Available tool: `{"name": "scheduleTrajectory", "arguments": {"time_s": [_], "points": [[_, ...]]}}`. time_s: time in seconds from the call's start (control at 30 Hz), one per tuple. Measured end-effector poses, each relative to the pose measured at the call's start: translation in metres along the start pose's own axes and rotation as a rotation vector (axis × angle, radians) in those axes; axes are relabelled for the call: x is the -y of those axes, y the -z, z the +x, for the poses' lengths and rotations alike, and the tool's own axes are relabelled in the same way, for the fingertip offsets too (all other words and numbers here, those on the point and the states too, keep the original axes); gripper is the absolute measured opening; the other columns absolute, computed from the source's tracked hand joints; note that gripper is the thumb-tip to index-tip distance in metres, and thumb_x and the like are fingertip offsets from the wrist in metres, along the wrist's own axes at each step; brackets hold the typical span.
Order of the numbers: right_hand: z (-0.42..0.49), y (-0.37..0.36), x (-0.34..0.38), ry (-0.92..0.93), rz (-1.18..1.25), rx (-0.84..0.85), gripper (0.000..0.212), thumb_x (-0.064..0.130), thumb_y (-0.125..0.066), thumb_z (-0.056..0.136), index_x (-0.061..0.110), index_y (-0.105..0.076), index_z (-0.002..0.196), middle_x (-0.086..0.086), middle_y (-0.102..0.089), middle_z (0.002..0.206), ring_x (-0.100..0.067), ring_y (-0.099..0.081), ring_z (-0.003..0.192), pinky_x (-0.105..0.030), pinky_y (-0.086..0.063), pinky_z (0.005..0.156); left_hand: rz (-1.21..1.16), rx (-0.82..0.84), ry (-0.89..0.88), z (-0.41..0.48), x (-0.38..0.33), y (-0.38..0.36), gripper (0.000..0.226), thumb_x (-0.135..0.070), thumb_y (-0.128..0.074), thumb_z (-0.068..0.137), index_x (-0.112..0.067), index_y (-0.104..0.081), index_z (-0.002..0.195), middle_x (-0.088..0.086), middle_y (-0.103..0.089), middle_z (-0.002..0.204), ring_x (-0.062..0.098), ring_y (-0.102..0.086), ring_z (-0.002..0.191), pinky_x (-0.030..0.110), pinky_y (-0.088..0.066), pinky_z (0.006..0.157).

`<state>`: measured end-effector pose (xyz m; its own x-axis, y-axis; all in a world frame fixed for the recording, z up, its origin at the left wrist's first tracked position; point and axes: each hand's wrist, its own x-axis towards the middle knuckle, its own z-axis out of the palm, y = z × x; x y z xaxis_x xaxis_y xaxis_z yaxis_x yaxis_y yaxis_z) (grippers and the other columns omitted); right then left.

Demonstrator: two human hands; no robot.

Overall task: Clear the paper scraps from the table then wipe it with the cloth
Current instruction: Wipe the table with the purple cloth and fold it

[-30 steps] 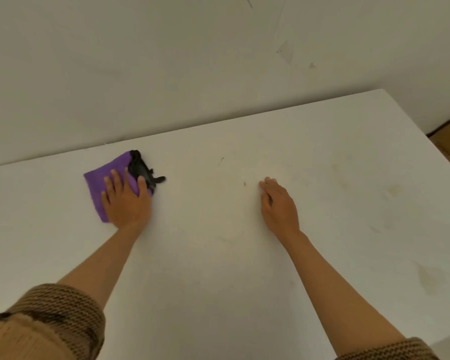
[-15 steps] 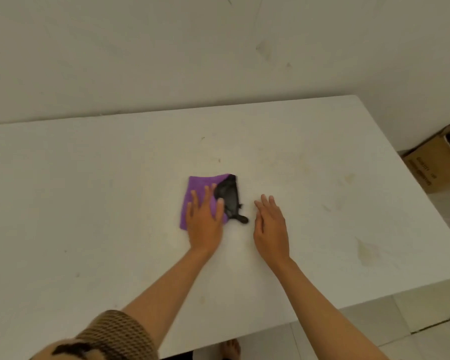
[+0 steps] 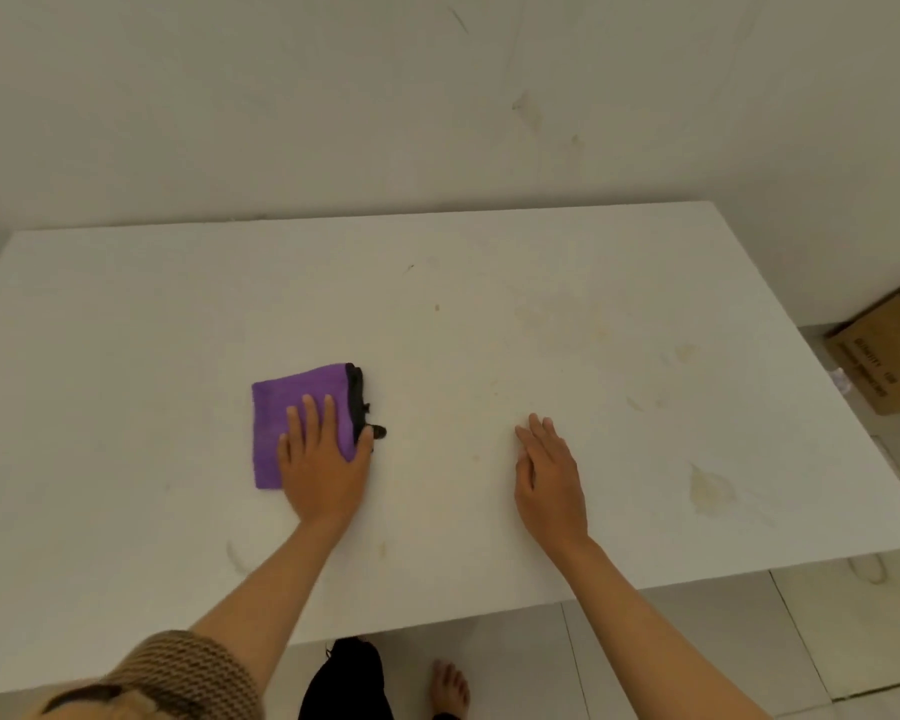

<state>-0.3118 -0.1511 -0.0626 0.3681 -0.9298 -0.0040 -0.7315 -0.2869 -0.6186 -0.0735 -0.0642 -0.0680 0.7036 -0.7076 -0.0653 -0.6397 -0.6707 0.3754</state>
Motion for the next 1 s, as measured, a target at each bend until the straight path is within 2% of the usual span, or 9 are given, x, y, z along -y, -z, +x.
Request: {"name": "scheduleTrajectory", "arguments": {"time_s": [0.13, 0.23, 0.3, 0.37, 0.5, 0.6, 0.73, 0.9, 1.0], "points": [[-0.011, 0.003, -0.005, 0.011, 0.020, 0.004, 0.039, 0.012, -0.036, 0.099, 0.015, -0.044, 0.137, 0.003, -0.029, 0.151, -0.003, -0.012, 0.139, -0.028, -0.010, 0.117, -0.175, -0.065, -0.090, -0.019, -0.010, -0.009, 0.052, -0.017, -0.059, 0.088, -0.014, -0.044, 0.138, 0.009, -0.040, 0.145, 0.026, -0.030, 0.139, 0.041, -0.021, 0.112], [-0.017, 0.002, -0.005, 0.060, 0.025, 0.020, 0.039, 0.011, -0.038, 0.098, 0.014, -0.045, 0.136, 0.002, -0.031, 0.150, -0.005, -0.014, 0.140, -0.031, -0.014, 0.118, -0.238, 0.053, -0.256, -0.029, 0.018, 0.009, 0.051, -0.014, -0.062, 0.088, -0.018, -0.046, 0.136, 0.007, -0.046, 0.141, 0.025, -0.041, 0.131, 0.034, -0.027, 0.108], [-0.018, -0.001, -0.001, 0.097, 0.034, 0.037, 0.039, 0.010, -0.038, 0.098, 0.014, -0.045, 0.136, 0.002, -0.032, 0.150, -0.006, -0.015, 0.140, -0.031, -0.014, 0.118, -0.293, 0.088, -0.225, -0.036, 0.048, 0.028, 0.051, -0.014, -0.063, 0.087, -0.021, -0.048, 0.135, 0.006, -0.053, 0.136, 0.026, -0.051, 0.121, 0.038, -0.040, 0.100], [-0.018, -0.006, 0.007, 0.137, 0.031, 0.055, 0.039, 0.010, -0.038, 0.098, 0.013, -0.045, 0.137, 0.001, -0.031, 0.151, -0.005, -0.013, 0.140, -0.029, -0.011, 0.117, -0.299, -0.033, -0.069, -0.044, 0.083, 0.049, 0.051, -0.008, -0.064, 0.085, -0.016, -0.049, 0.134, 0.011, -0.056, 0.131, 0.030, -0.056, 0.114, 0.042, -0.045, 0.092], [-0.018, -0.018, 0.026, 0.143, 0.023, 0.081, 0.040, 0.011, -0.034, 0.099, 0.013, -0.043, 0.137, 0.000, -0.029, 0.152, -0.009, -0.013, 0.143, -0.027, -0.005, 0.117, -0.184, -0.263, 0.223, -0.069, 0.133, 0.078, 0.049, -0.004, -0.060, 0.087, -0.002, -0.046, 0.133, 0.023, -0.042, 0.140, 0.040, -0.041, 0.128, 0.051, -0.032, 0.105], [-0.022, -0.027, 0.034, 0.129, 0.003, 0.119, 0.042, 0.013, -0.032, 0.099, 0.013, -0.039, 0.141, -0.001, -0.025, 0.153, -0.012, -0.012, 0.144, -0.028, -0.004, 0.118, -0.066, -0.190, 0.341, -0.085, 0.142, 0.065, 0.047, -0.014, -0.053, 0.092, -0.005, -0.042, 0.137, 0.022, -0.031, 0.148, 0.035, -0.020, 0.141, 0.051, -0.013, 0.114], [-0.028, -0.033, 0.039, 0.115, 0.025, 0.106, 0.043, 0.012, -0.032, 0.099, 0.012, -0.037, 0.142, -0.001, -0.024, 0.154, -0.012, -0.012, 0.144, -0.027, -0.002, 0.118, -0.114, -0.195, 0.491, -0.101, 0.089, 0.027, 0.054, -0.015, -0.052, 0.092, -0.013, -0.034, 0.143, 0.020, -0.017, 0.153, 0.034, -0.010, 0.143, 0.049, -0.003, 0.113], [-0.031, -0.031, 0.036, 0.052, 0.116, 0.039, 0.042, 0.011, -0.030, 0.100, 0.011, -0.038, 0.141, -0.001, -0.026, 0.153, -0.011, -0.013, 0.143, -0.030, -0.005, 0.119, -0.300, -0.082, 0.216, -0.118, -0.043, -0.020, 0.061, -0.012, -0.052, 0.092, -0.023, -0.025, 0.145, 0.009, -0.006, 0.156, 0.022, 0.003, 0.145, 0.033, 0.014, 0.112], [-0.031, -0.025, 0.025, 0.045, 0.145, 0.014, 0.042, 0.013, -0.029, 0.100, 0.011, -0.036, 0.142, -0.003, -0.027, 0.153, -0.012, -0.015, 0.143, -0.031, -0.008, 0.119, -0.505, 0.078, 0.087, -0.124, -0.093, -0.027, 0.050, -0.016, -0.046, 0.096, -0.022, -0.031, 0.143, 0.003, -0.011, 0.156, 0.014, 0.001, 0.144, 0.025, 0.011, 0.114]]}}
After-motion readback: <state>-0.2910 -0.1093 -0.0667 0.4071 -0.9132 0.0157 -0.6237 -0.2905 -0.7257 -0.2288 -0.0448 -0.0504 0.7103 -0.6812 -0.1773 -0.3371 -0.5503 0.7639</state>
